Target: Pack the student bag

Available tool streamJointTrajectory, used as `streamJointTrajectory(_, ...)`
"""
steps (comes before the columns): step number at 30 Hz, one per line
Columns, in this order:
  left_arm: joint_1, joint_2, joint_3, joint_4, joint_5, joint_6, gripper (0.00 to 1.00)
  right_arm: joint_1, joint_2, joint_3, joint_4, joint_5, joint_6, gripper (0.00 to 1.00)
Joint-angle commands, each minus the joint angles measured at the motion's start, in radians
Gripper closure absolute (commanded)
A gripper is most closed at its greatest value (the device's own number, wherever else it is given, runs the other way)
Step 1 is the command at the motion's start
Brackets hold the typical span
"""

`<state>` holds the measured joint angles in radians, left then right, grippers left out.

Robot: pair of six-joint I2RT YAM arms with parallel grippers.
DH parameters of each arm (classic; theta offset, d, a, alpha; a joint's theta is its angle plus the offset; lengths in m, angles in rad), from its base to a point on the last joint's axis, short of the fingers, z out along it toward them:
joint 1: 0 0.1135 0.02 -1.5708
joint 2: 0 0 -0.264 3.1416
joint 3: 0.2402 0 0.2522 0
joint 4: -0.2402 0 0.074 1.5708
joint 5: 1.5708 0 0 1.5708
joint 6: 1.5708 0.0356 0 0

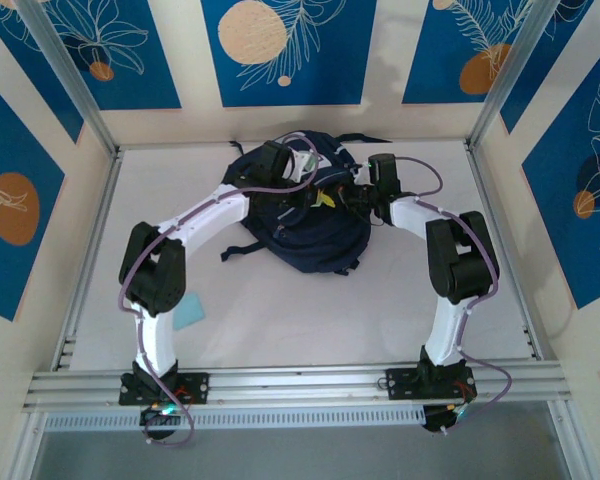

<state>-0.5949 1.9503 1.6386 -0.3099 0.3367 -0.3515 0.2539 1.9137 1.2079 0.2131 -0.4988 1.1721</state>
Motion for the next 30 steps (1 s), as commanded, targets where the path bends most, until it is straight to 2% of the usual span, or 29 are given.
streamJointTrajectory(1,-0.007,-0.062,0.012,0.003,0.079,-0.022,1.0,0.034,0.056,0.003,0.114,-0.01,0.077,1.0)
streamJointTrajectory(6,-0.013,-0.084,0.023,0.004,0.065,-0.008,1.0,0.056,0.122,0.071,-0.021,0.088,0.079,0.96)
streamJointTrajectory(9,-0.009,-0.094,0.021,0.009,0.032,0.0,1.0,0.055,0.083,0.057,-0.105,0.16,0.037,0.88)
streamJointTrajectory(15,0.012,-0.083,0.005,0.037,0.006,-0.03,1.0,0.027,-0.02,0.107,-0.424,0.265,-0.128,0.47)
streamJointTrajectory(18,0.017,-0.076,0.006,0.036,-0.011,-0.024,1.0,0.009,-0.059,0.132,-0.533,0.299,-0.209,0.42)
streamJointTrajectory(26,0.025,-0.071,-0.014,-0.027,-0.073,0.013,1.0,-0.017,-0.198,0.134,-0.714,0.343,-0.393,0.4)
streamJointTrajectory(27,0.028,-0.084,-0.028,-0.041,-0.083,0.016,0.91,-0.016,-0.228,0.13,-0.748,0.364,-0.424,0.36)
streamJointTrajectory(28,0.033,-0.1,-0.045,-0.052,-0.087,0.01,0.75,-0.016,-0.25,0.123,-0.774,0.387,-0.447,0.32)
streamJointTrajectory(29,0.043,-0.12,-0.07,-0.062,-0.091,0.0,0.54,-0.016,-0.287,0.111,-0.799,0.42,-0.47,0.26)
streamJointTrajectory(30,0.054,-0.147,-0.099,-0.076,-0.098,-0.015,0.41,-0.016,-0.32,0.097,-0.821,0.45,-0.493,0.18)
